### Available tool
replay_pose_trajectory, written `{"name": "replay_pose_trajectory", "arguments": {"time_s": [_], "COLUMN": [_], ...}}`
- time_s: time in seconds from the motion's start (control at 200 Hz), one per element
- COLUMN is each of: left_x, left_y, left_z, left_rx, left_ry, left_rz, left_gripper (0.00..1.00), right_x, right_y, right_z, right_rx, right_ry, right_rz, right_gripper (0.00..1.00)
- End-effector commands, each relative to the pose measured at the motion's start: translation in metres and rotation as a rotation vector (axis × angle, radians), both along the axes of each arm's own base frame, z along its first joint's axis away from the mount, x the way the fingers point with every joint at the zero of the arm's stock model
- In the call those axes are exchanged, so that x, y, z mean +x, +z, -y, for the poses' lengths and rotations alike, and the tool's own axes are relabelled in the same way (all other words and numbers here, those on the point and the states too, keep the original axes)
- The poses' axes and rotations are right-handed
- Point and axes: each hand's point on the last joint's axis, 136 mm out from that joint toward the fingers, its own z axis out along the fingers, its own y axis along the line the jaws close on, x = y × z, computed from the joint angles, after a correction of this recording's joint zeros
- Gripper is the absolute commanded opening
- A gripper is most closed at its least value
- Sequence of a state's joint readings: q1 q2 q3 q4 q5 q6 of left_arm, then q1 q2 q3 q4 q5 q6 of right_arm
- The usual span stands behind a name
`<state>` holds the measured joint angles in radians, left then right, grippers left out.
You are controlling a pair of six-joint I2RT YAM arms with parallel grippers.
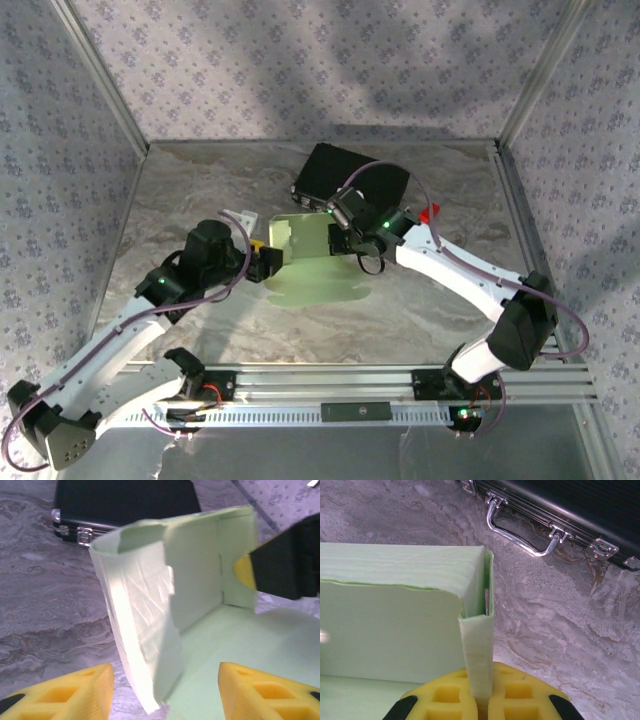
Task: Fold the paper box
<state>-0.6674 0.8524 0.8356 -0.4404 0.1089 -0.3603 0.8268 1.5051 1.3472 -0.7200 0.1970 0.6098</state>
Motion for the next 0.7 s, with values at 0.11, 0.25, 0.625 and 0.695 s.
{"name": "replay_pose_trajectory", "arguments": {"time_s": [0.11, 0.25, 0.625, 0.695], "left_x": [-0.018, -0.005, 0.005, 0.007], "left_y": [-0.003, 0.009, -0.007, -0.004], "left_z": [-0.017, -0.011, -0.009, -0.006], "left_rx": [-0.06, -0.167, -0.143, -0.161], "left_ry": [-0.023, -0.046, -0.029, -0.038], "left_rz": [-0.054, -0.072, -0.115, -0.108], "left_gripper": [0.44, 0.39, 0.39, 0.38], "right_x": [0.0, -0.002, -0.002, -0.002], "right_y": [0.005, 0.007, 0.012, 0.011], "right_z": [-0.008, -0.014, -0.015, -0.016], "right_rx": [0.043, 0.04, 0.061, 0.064], "right_ry": [0.048, 0.089, 0.103, 0.106], "right_rz": [0.001, -0.002, 0.0, 0.0], "right_gripper": [0.0, 0.0, 0.0, 0.0]}}
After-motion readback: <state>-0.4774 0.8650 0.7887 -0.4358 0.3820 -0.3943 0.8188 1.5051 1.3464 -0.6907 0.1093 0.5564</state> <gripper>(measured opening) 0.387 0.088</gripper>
